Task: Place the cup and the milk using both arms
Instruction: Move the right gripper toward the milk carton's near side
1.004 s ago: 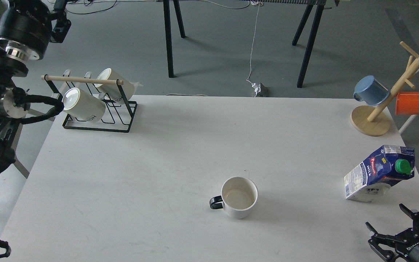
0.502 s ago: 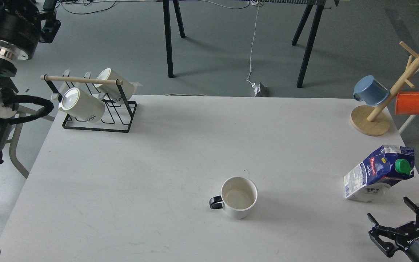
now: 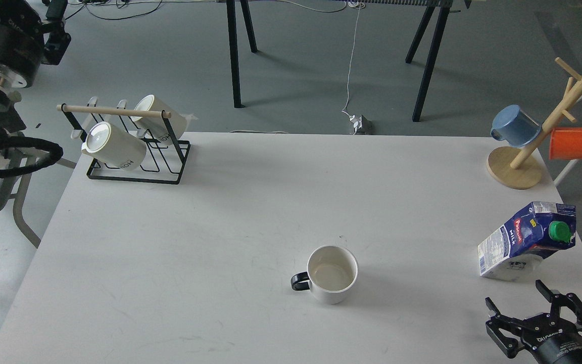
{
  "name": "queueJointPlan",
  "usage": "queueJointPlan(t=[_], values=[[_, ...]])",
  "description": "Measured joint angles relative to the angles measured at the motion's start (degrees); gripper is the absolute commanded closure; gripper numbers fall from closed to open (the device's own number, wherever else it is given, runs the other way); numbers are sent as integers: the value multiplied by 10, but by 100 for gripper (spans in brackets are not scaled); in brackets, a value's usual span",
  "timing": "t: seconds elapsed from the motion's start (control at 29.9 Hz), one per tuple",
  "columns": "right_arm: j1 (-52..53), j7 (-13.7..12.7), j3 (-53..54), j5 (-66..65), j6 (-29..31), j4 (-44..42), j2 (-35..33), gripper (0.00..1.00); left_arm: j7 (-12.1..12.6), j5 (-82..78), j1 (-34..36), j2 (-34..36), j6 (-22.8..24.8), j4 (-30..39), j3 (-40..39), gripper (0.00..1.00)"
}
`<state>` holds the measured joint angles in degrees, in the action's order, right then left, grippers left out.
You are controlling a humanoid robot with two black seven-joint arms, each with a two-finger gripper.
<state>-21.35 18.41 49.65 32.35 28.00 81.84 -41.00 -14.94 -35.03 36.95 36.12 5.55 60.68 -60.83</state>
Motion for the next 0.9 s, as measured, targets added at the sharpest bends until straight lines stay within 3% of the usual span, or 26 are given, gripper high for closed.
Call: queueJointPlan(t=[0.54, 0.9], values=[[-8, 0, 51, 0, 0, 51, 3, 0, 1, 0, -7, 18, -1, 1, 5, 0], [-30, 8, 80, 4, 0, 20, 16, 0, 1, 0, -8, 25, 0, 2, 5, 0]])
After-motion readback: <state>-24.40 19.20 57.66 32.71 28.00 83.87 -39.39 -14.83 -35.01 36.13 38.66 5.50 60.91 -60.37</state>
